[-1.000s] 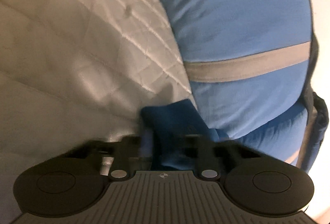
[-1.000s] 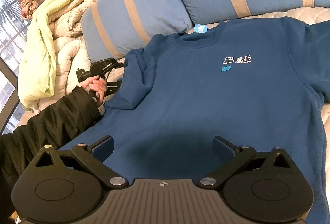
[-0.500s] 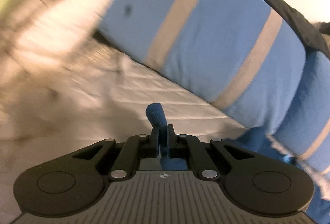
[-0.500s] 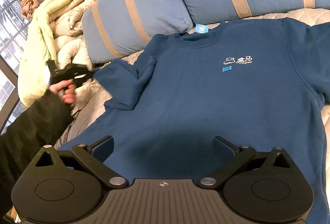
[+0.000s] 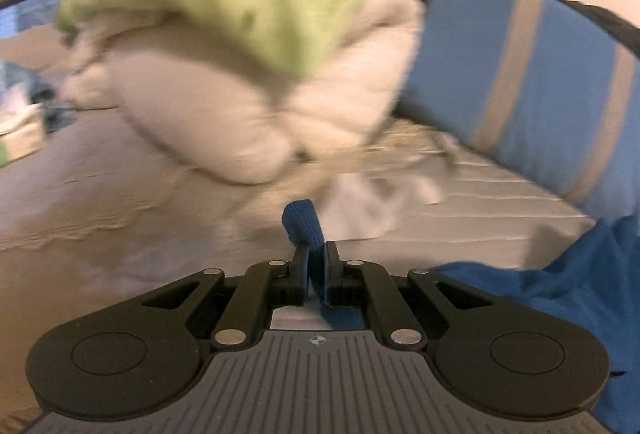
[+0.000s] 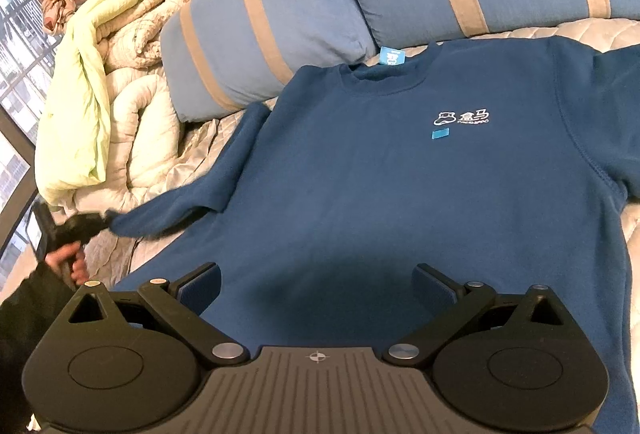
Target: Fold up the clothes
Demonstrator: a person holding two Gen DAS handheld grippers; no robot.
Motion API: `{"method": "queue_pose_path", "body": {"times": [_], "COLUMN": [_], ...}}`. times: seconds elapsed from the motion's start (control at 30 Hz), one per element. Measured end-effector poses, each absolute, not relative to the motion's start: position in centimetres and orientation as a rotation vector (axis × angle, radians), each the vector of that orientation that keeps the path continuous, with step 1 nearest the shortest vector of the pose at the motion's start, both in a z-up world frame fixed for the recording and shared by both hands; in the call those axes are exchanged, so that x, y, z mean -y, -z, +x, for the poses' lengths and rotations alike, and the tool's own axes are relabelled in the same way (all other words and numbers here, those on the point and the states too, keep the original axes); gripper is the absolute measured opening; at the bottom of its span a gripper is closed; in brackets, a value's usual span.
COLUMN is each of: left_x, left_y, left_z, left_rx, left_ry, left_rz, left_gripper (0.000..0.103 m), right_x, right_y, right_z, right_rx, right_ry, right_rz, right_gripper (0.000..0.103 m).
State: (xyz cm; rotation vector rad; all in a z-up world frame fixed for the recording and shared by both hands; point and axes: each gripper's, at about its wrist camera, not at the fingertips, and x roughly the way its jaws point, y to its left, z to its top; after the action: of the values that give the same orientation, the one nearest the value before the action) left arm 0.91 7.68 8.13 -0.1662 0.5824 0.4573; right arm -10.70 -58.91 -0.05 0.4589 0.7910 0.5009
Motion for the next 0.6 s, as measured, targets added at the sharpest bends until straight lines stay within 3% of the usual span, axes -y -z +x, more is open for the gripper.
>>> {"method": "queue_pose_path", "body": {"times": [0.13,0.4,0.47,0.6], "left_x": [-10.5,-13.6,-14.9,-17.7], "left_y": [-7.5,-6.4,-6.5,-6.5], "left_z": [-0.8,-4.4,-5.3,-6.3], "left_rx": [-0.617,-0.638,-0.618,-0.585], "left_ry": [-0.526,-0.559,-0.547,-0.493], "left_rz": [-0.177,-0.257,-0.315,-0.436], "left_gripper": [0.008,0.036,0.049,0.052], "right_x": [59.0,58.8,58.8,58.4], "right_y": [0.0,-0.1,-0.1,-0.3], "right_z": [-10.7,-10.9,-10.9,-11.1], "right_rx": [-0.792,-0.792,-0.789,-0.78], "right_ry": [-0.499,-0.493,-0.491,-0.487], "right_rz": [0.461,0.457,0.452,0.42], "right_gripper": [0.102,0.102,0.102,0.102]}}
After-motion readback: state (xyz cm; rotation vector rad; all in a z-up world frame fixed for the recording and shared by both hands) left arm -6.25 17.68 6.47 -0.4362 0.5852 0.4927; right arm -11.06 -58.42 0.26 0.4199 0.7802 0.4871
